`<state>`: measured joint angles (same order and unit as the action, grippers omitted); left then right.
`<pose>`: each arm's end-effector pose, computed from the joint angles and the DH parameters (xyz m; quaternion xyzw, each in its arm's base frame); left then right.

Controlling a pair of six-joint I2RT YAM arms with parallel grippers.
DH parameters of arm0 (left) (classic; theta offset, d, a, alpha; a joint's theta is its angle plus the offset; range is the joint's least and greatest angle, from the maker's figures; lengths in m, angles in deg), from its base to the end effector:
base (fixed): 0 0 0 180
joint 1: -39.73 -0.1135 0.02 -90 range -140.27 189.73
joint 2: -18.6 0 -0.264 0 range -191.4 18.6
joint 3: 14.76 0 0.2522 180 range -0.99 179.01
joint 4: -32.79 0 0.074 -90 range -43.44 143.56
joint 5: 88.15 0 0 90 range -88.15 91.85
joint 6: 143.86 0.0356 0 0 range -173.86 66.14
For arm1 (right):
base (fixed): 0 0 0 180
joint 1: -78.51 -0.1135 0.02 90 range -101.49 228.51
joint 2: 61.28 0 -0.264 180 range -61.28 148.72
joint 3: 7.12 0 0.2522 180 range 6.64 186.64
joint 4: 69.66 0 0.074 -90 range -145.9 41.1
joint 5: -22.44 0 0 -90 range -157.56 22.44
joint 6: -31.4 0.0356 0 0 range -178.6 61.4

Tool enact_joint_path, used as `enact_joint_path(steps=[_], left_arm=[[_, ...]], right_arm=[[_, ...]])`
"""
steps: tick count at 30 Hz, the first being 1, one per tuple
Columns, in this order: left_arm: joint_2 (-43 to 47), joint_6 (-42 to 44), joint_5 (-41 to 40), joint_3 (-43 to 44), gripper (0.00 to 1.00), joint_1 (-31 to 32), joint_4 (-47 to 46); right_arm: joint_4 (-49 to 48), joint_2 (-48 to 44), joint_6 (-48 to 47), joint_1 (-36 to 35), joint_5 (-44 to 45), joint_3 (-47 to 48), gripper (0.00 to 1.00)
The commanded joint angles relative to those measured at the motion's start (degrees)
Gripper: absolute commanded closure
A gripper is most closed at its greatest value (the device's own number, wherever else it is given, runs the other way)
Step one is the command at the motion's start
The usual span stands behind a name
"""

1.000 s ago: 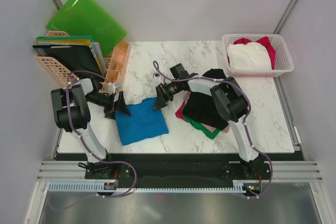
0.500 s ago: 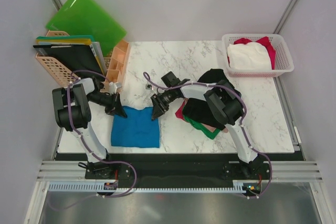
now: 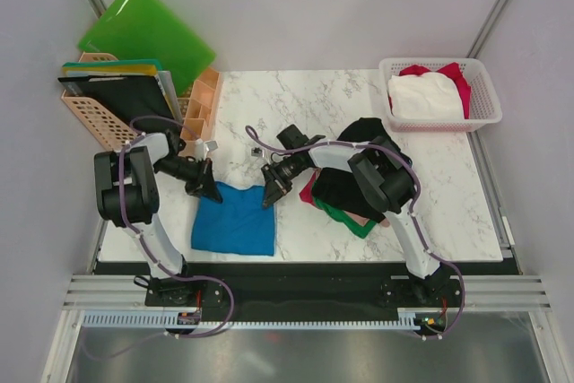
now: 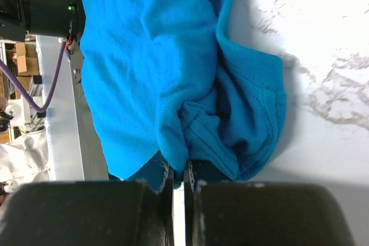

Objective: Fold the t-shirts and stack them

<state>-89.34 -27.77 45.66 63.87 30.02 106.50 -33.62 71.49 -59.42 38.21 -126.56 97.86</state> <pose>0.2986 0.0261 0.1441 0.0895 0.9184 -0.3851 0.0138 0.3335 0.3228 0.1068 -0.4021 0.7546 0.5180 0.0235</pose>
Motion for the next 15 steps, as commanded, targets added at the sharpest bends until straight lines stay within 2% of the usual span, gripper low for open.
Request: enact_joint_path(steps=[1, 8, 15], left_arm=[[7.20, 3.36, 1.63, -1.13, 0.98, 3.73, 0.79], [15.29, 3.71, 5.49, -2.63, 0.98, 5.85, 0.88], [22.59, 3.80, 5.58, -1.58, 0.98, 5.94, 1.84]], right_arm=[[3.37, -4.97, -3.31, -0.22, -0.06, 1.86, 1.00], [4.88, -11.90, -4.80, -0.22, -0.85, -1.21, 1.00], [6.11, -17.72, -6.04, 0.13, -0.76, -3.77, 1.00]])
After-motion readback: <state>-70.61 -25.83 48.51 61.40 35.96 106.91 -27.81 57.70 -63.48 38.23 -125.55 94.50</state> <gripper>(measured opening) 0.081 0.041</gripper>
